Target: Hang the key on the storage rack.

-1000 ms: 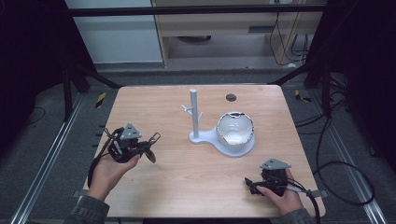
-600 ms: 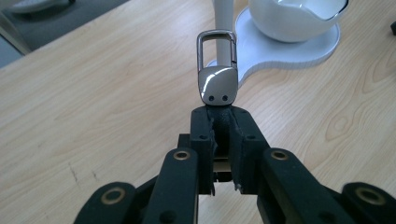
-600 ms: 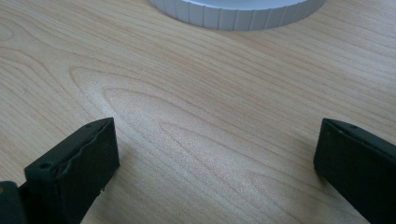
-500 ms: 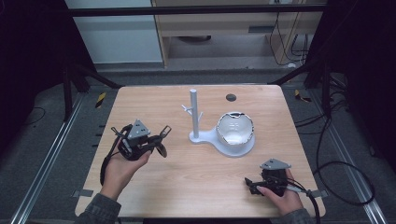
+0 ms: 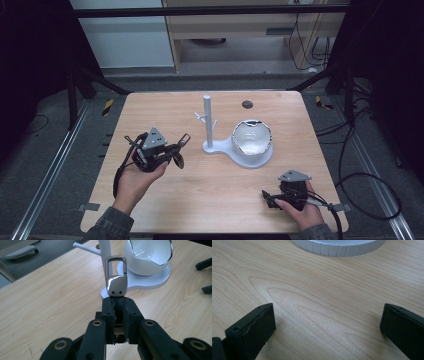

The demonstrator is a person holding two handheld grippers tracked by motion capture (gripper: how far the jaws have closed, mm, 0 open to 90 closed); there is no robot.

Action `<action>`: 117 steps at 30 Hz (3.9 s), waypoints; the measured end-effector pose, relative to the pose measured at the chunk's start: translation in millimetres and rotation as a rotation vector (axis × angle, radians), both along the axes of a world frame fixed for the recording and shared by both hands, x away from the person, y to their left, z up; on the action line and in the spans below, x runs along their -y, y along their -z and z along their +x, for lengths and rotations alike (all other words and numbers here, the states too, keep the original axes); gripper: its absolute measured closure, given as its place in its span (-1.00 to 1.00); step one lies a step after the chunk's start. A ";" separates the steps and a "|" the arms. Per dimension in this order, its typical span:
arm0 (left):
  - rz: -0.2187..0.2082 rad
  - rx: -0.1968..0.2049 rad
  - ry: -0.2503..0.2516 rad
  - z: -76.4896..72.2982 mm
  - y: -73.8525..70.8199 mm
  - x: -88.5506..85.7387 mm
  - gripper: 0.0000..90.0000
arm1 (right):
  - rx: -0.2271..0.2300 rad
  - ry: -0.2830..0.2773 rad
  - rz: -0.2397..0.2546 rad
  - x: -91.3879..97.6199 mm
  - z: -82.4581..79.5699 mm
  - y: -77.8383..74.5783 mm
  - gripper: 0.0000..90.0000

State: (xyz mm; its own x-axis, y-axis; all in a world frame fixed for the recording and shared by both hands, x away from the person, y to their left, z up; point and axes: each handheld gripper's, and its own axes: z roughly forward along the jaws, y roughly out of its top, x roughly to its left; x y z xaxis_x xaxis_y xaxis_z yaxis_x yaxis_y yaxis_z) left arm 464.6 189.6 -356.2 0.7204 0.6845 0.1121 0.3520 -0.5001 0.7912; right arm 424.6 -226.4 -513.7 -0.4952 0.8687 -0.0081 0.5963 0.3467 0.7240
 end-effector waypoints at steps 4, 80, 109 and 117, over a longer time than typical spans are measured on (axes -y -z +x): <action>-0.013 0.011 -0.003 -0.5 -2.3 4.2 0.79 | 0.000 0.000 0.000 0.0 0.0 0.0 -0.99; -0.084 0.016 -0.075 58.6 1.5 56.2 0.79 | -0.005 -0.004 0.002 -0.3 0.6 -0.2 -0.99; -0.099 0.007 -0.079 67.8 16.2 64.1 0.79 | -0.005 -0.003 0.001 -0.3 0.6 -0.2 -0.99; -0.106 0.005 -0.079 69.7 18.1 65.5 0.79 | -0.005 -0.004 0.001 -0.3 0.5 -0.2 -0.99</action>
State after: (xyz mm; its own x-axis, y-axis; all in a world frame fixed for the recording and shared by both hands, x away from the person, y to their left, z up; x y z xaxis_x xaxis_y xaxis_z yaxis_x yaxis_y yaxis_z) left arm 534.2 124.0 -374.3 0.6636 0.7470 0.0398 0.3826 -0.3846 0.8401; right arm 425.1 -226.1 -513.5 -0.4984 0.8670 -0.0047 0.5988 0.3482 0.7213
